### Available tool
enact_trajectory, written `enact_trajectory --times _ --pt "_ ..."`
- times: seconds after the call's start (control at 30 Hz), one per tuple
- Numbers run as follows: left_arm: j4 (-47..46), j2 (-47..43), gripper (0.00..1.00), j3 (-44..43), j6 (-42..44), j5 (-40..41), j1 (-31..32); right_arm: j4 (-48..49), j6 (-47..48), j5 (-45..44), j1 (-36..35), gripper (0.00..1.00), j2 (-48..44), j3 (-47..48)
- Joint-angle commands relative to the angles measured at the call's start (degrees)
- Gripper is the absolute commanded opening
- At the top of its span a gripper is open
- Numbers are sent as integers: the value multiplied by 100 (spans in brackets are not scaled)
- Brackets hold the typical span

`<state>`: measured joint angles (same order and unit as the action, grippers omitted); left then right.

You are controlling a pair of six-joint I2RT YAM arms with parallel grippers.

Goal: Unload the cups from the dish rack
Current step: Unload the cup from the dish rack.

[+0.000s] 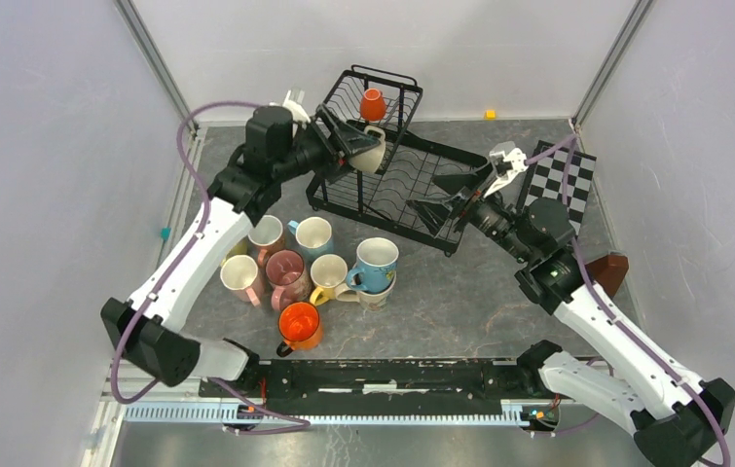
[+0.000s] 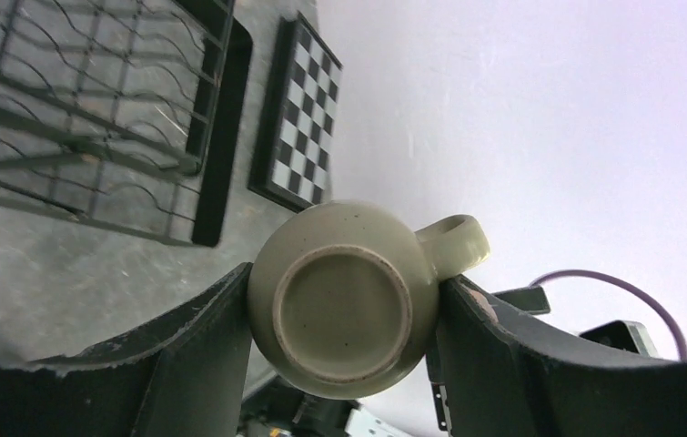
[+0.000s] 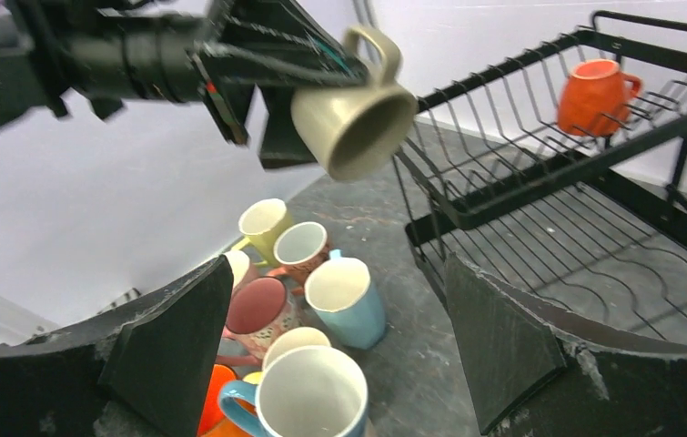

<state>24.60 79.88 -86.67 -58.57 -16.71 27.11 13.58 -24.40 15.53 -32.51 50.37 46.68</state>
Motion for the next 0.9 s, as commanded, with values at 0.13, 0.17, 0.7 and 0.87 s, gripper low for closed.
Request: enact_trajectory --times 0.13,0.17,0.7,0.87 --pt "-2319 -851 23 1390 -2096 -543 111 1021 -515 229 -395 84 465 341" --pt "-2436 -911 23 1542 -2207 -541 126 1056 -588 231 -431 82 523 355" --pt "-3028 -1191 22 2242 -2682 -581 304 1398 -1406 337 -592 61 1333 857" --pt "-3065 -1194 22 2251 -2728 -629 304 1139 -1451 373 -590 56 1497 1066"
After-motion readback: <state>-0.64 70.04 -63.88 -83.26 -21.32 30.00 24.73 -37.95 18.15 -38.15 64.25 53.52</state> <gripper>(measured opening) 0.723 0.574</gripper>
